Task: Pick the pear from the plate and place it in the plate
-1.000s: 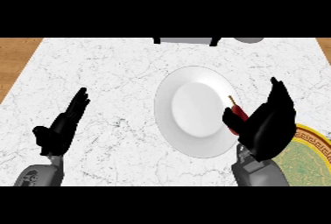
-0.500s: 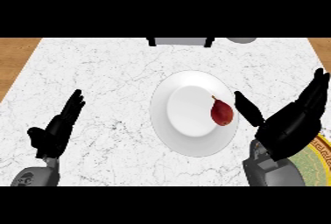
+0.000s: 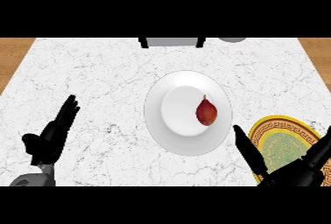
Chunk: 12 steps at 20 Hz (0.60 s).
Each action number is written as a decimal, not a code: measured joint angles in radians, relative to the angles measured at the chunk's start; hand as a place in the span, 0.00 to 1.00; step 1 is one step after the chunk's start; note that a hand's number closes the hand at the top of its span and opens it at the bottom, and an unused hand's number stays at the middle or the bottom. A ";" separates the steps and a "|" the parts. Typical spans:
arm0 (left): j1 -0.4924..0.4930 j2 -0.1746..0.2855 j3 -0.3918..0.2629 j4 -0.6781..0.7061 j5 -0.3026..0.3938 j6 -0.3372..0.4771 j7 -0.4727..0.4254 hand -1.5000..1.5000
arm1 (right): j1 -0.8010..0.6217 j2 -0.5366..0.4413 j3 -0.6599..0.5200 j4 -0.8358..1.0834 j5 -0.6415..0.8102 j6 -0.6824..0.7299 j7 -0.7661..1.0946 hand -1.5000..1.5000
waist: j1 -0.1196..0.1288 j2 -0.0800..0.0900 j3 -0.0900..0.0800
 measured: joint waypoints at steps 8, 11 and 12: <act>0.018 0.001 0.008 -0.027 -0.003 0.004 0.003 0.50 | 0.337 0.000 0.213 0.026 0.062 -0.284 0.021 0.00 | -0.007 0.002 -0.001; 0.009 -0.011 0.004 -0.020 -0.012 0.014 0.006 0.50 | 0.427 0.000 0.261 0.059 0.092 -0.372 0.029 0.00 | -0.009 0.003 -0.002; 0.006 -0.011 0.007 -0.016 -0.011 0.012 0.006 0.50 | 0.459 0.000 0.272 0.062 0.095 -0.391 0.025 0.00 | -0.010 0.002 -0.002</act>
